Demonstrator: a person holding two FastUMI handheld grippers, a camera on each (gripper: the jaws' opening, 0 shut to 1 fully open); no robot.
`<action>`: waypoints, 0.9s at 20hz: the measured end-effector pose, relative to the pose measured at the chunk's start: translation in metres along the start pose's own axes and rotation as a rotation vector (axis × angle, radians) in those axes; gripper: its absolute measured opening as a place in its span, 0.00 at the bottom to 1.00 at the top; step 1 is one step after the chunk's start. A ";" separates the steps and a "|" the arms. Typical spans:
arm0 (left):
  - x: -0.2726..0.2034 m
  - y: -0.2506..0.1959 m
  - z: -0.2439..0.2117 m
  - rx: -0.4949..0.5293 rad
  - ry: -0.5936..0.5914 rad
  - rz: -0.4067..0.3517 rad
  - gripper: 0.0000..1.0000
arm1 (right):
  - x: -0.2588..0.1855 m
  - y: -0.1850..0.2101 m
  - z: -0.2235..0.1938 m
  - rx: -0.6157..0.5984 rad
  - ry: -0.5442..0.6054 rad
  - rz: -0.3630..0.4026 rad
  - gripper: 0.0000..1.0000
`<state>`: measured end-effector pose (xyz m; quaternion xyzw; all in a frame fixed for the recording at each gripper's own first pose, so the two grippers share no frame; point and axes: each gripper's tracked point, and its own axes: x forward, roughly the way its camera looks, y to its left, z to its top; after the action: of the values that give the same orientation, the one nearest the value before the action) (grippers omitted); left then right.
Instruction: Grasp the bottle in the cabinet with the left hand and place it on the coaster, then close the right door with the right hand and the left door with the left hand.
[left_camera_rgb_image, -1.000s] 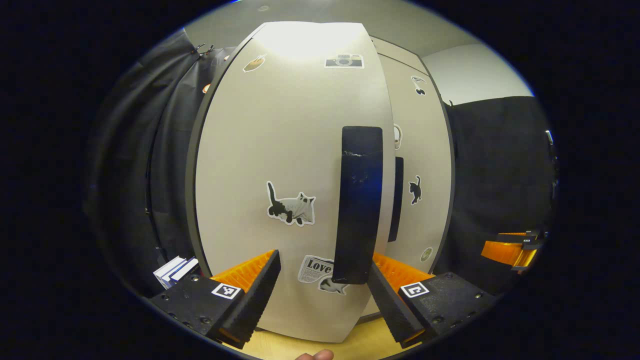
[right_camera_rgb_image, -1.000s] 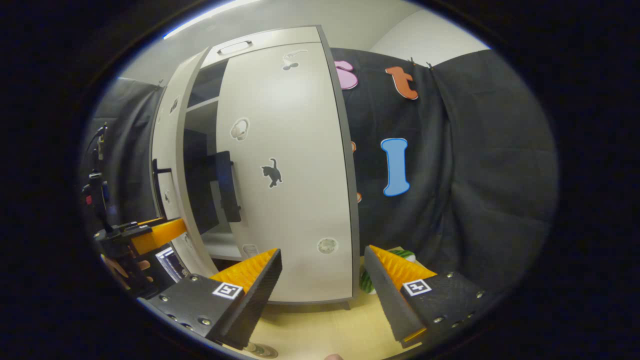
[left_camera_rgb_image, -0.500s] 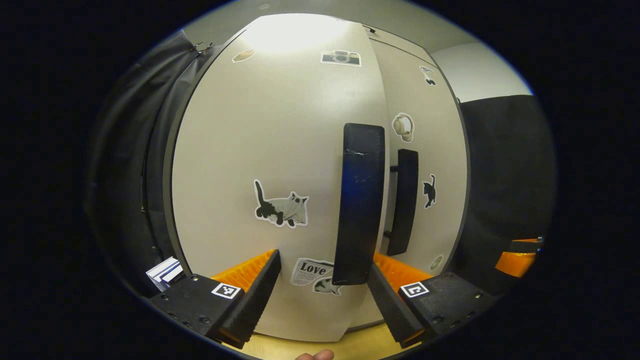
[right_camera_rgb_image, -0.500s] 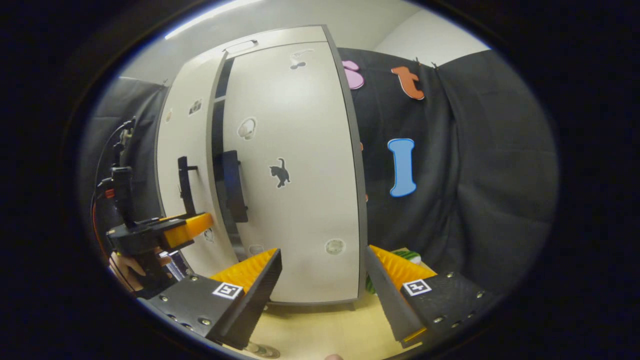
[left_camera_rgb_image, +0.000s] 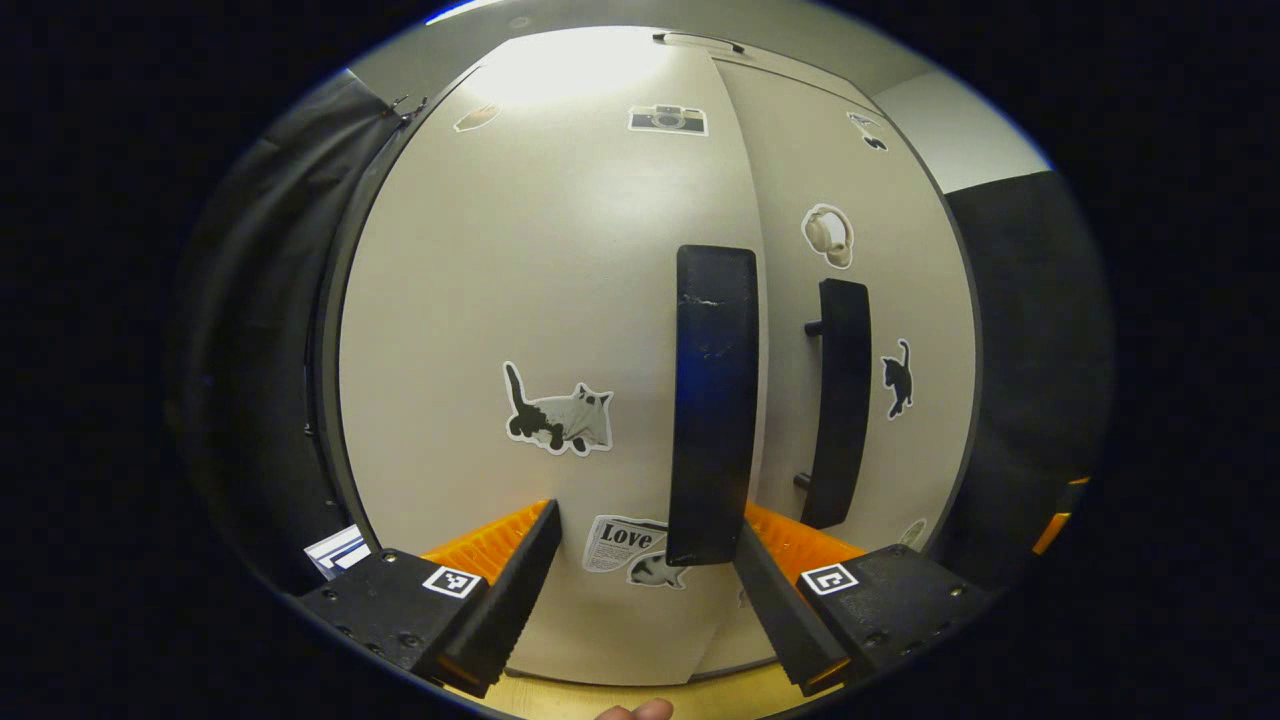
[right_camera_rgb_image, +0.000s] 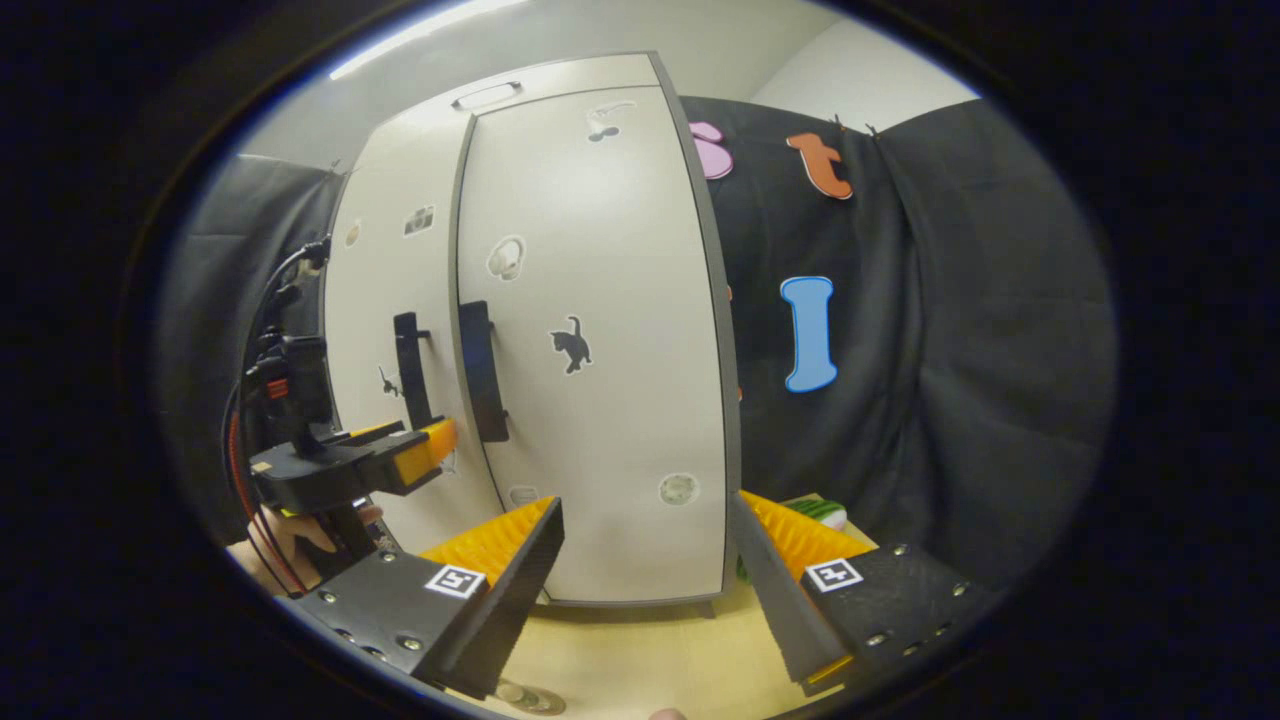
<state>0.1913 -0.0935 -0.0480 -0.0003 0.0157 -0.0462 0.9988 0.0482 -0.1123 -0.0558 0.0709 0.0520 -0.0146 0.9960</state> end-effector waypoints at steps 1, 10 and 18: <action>0.001 0.000 0.000 0.001 -0.001 0.006 1.00 | -0.002 0.001 0.000 -0.001 0.001 0.002 1.00; -0.027 -0.006 0.008 -0.033 -0.006 -0.001 1.00 | -0.015 0.013 0.006 0.001 -0.010 0.031 1.00; -0.110 0.004 0.040 -0.046 -0.031 0.015 0.98 | -0.032 0.038 0.023 -0.013 -0.037 0.067 1.00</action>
<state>0.0831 -0.0790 -0.0049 -0.0237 0.0014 -0.0384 0.9990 0.0201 -0.0772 -0.0247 0.0659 0.0311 0.0178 0.9972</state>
